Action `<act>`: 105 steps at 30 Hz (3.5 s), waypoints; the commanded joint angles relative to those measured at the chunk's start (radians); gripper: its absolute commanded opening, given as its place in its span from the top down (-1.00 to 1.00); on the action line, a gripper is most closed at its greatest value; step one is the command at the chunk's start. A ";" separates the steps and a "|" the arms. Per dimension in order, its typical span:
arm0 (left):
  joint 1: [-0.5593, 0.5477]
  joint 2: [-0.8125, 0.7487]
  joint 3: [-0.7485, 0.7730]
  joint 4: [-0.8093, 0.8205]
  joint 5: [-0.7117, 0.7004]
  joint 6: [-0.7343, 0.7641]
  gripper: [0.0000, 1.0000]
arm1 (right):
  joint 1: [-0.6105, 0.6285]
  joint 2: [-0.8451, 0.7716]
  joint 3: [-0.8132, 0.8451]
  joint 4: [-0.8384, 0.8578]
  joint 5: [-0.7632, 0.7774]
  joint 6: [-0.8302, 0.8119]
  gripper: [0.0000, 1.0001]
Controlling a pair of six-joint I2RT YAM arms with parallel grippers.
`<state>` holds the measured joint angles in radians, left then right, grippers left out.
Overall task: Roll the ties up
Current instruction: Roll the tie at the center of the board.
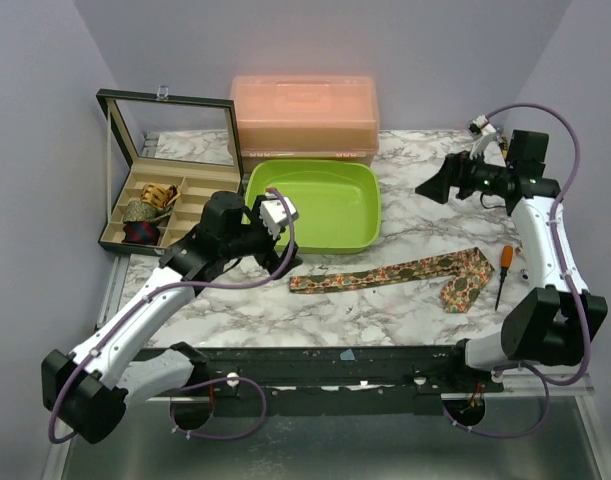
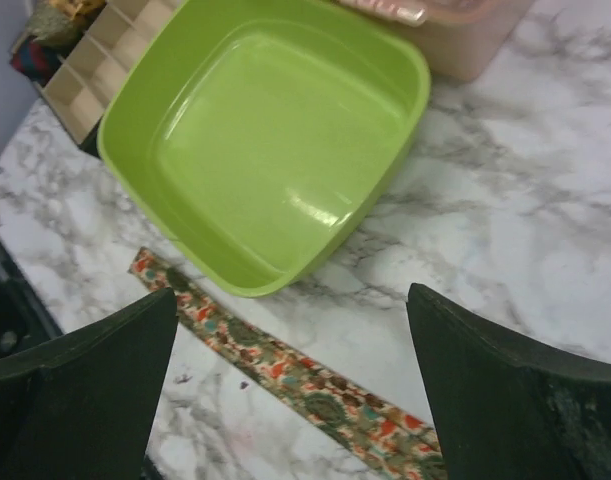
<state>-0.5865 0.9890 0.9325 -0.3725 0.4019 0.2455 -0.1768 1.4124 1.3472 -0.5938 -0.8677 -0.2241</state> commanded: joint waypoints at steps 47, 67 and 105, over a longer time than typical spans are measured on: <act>0.169 0.438 -0.508 0.816 0.241 -0.973 0.51 | 0.564 0.052 -1.053 1.040 0.480 1.160 0.95; 0.151 0.300 -0.499 0.522 -0.026 -0.896 -0.26 | 0.563 -0.039 -0.946 0.877 0.414 1.106 0.99; 0.125 0.521 -0.400 0.596 0.113 -0.909 0.04 | 0.856 0.302 -0.386 0.302 0.183 -0.693 -0.53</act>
<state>-0.4702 1.5078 0.5255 0.2398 0.4911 -0.6819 0.6518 1.6806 0.9318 -0.2882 -0.7006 -0.8230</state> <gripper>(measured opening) 0.479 0.766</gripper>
